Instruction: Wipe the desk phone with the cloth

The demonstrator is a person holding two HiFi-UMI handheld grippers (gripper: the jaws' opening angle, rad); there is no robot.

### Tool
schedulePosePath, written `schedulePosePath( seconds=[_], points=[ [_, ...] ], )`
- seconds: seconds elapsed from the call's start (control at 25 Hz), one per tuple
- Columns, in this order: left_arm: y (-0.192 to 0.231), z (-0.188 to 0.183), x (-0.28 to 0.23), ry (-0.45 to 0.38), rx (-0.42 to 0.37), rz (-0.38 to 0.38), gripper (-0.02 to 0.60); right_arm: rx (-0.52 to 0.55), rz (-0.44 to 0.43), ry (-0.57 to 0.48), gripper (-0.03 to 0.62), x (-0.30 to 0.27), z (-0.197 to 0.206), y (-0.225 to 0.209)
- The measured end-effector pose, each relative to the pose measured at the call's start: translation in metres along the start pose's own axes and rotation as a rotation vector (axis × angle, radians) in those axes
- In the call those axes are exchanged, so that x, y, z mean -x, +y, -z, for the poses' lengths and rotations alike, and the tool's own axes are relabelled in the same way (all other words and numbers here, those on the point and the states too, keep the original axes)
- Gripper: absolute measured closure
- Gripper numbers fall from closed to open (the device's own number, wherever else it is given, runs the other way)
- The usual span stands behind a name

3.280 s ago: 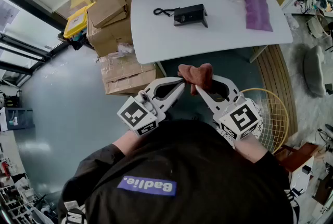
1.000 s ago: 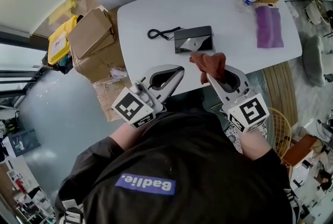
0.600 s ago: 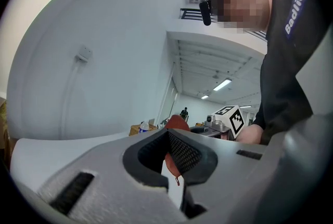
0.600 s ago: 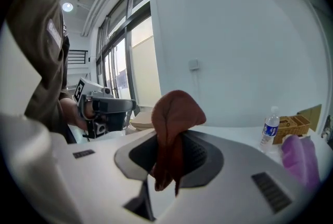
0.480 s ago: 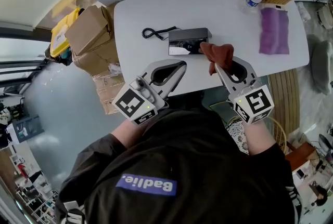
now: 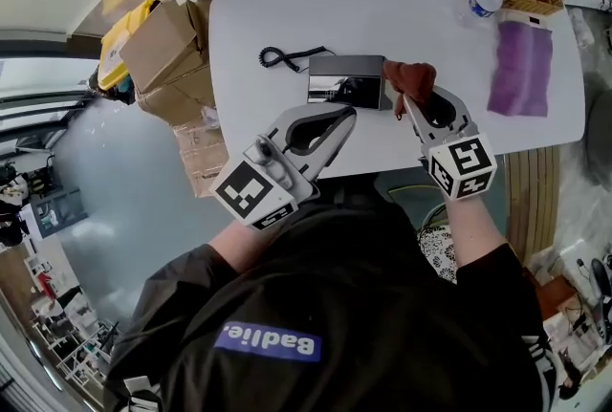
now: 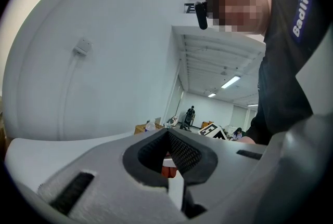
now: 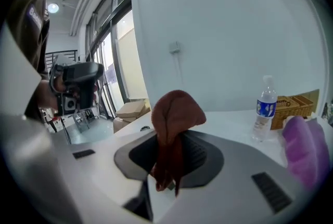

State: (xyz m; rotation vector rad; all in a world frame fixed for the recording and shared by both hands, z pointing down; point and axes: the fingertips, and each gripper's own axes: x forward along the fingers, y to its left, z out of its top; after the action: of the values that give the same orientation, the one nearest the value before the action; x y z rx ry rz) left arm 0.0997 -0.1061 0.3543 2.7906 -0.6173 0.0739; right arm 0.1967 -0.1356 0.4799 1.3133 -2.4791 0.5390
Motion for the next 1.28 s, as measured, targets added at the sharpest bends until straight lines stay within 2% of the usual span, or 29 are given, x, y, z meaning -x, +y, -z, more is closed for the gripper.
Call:
schedulePosePath(
  seconds=[0.48,0.68,0.84,1.08,1.28],
  points=[
    [0.013,0.012,-0.007,0.04,0.025,-0.062,0.572,0.027,-0.067,0.169,0.505,-0.073,0.072,-0.026],
    [0.014,0.018,0.002,0.061,0.035,-0.074,0.572,0.028,-0.04,0.228,0.505,-0.086,0.095,-0.043],
    [0.013,0.02,0.01,0.064,0.037,-0.064,0.572,0.029,-0.045,0.203,0.505,-0.085,0.088,-0.041],
    [0.003,0.015,0.022,0.033,0.037,-0.023,0.572,0.037,-0.076,0.15,0.505,-0.07,0.072,-0.008],
    [-0.006,0.017,0.037,0.041,0.03,0.001,0.572,0.043,-0.066,0.162,0.505,-0.052,0.084,0.016]
  ],
)
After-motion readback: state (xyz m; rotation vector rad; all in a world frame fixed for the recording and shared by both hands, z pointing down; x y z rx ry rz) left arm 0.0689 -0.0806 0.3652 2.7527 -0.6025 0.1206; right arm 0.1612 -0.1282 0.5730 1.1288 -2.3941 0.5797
